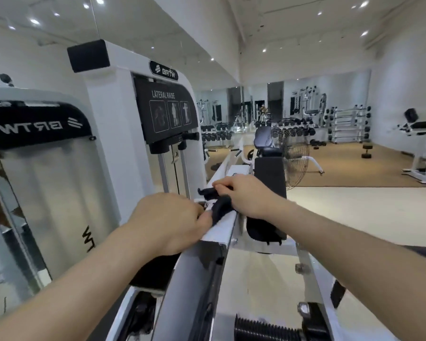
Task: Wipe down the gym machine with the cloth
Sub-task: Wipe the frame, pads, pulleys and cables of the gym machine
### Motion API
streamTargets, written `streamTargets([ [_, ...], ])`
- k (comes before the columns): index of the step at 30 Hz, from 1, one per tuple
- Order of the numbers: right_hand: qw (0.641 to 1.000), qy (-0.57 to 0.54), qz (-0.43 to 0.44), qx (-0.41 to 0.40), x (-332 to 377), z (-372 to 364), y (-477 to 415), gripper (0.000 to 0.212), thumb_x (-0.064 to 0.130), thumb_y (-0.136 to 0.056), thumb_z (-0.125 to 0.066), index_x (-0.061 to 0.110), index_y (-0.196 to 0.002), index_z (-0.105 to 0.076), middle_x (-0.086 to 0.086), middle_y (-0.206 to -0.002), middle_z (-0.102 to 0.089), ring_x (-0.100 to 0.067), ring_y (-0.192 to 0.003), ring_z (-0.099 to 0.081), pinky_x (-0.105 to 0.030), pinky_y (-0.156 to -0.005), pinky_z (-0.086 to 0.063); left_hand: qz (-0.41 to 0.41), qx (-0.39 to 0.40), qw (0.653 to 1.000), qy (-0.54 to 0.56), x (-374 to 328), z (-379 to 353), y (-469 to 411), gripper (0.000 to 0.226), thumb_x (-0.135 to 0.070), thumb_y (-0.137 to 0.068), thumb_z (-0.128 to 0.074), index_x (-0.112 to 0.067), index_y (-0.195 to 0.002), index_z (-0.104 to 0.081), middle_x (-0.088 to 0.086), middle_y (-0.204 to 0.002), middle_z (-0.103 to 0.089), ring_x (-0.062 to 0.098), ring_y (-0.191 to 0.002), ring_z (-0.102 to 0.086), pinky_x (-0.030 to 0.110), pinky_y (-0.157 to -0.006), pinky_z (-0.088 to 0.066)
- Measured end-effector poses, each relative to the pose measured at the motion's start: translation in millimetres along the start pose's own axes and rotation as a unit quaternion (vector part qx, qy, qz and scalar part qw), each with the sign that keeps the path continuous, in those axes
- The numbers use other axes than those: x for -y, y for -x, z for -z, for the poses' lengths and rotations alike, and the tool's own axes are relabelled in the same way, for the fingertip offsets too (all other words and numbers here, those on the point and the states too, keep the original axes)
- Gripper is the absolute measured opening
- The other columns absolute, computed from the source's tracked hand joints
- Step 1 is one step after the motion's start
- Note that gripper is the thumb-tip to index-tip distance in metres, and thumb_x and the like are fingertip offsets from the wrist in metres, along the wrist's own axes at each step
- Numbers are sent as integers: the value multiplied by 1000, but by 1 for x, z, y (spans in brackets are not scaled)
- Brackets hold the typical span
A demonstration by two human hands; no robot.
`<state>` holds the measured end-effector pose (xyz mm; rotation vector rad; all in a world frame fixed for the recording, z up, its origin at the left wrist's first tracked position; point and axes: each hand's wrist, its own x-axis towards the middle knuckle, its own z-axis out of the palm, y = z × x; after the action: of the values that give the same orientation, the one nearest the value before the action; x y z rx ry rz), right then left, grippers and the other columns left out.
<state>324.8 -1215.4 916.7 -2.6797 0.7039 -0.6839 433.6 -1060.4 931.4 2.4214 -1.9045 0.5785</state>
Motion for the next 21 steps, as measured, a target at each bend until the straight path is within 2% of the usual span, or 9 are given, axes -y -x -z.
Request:
streamTargets([
  [3,994,97,-39,26,-33,1,-56,28,12,-98,-41,5,-77,-58,-16,-84,-61,-35,-83,-58,-42,-72,-47,-7,32,999,23,4,-4,-10,45,-57,-92,-21,-27,-83,-53,-5,-84,-61,17,-77,-53,30,-61,-39],
  [5,993,111,-50,-13,-51,-4,-88,28,16,-99,-43,4,-95,-68,-15,-100,-67,-36,-93,-61,-43,-81,-51,0,24,999,37,7,-9,-10,47,-60,-91,-23,-32,-104,-58,-7,-93,-65,18,-84,-57,32,-69,-45],
  [8,988,85,-86,-93,-59,-12,-114,25,17,-94,-51,14,-105,-73,-9,-103,-67,-32,-94,-62,-34,-77,-51,-5,-30,999,37,7,-14,-6,49,-62,-89,-23,-28,-91,-58,-6,-73,-61,11,-68,-53,29,-57,-38],
  [10,985,78,-115,-103,-61,-16,-124,22,11,-91,-51,15,-85,-72,-5,-84,-62,-30,-83,-60,-30,-63,-45,4,-53,998,39,7,-15,-5,50,-62,-88,-23,-26,-85,-57,-5,-67,-58,9,-63,-51,28,-53,-32],
  [12,984,54,-135,-106,-60,-14,-117,34,11,-92,-50,17,-60,-56,-2,-65,-53,-27,-74,-56,-26,-53,-36,16,-71,996,53,5,-15,-5,48,-62,-87,-25,-29,-89,-60,-6,-69,-61,11,-66,-54,27,-55,-35],
  [14,986,-7,-128,-107,-50,-12,-96,41,18,-94,-51,22,-54,-51,0,-58,-50,-27,-70,-53,-28,-52,-32,17,-94,993,75,4,-16,-5,43,-59,-87,-29,-34,-99,-61,-9,-81,-67,15,-79,-59,28,-63,-43],
  [17,984,-110,-84,-110,-23,-15,-36,25,20,-94,-54,20,-85,-77,4,-71,-68,-18,-71,-61,-20,-56,-43,18,-151,979,136,4,-18,-4,40,-54,-86,-30,-44,-117,-53,-18,-110,-65,13,-105,-55,33,-74,-43],
  [19,979,-174,-48,-99,1,-17,13,22,23,-93,-57,27,-101,-77,12,-91,-74,-7,-88,-66,-22,-79,-53,8,-199,962,187,5,-21,-2,37,-51,-85,-31,-44,-115,-52,-23,-111,-60,6,-108,-49,32,-73,-38],
  [21,966,-248,5,-73,25,-17,62,24,23,-91,-58,31,-105,-76,18,-101,-73,0,-100,-65,-22,-91,-51,-1,-215,954,210,5,-22,2,35,-51,-86,-32,-43,-112,-54,-27,-105,-58,2,-106,-48,31,-73,-37],
])
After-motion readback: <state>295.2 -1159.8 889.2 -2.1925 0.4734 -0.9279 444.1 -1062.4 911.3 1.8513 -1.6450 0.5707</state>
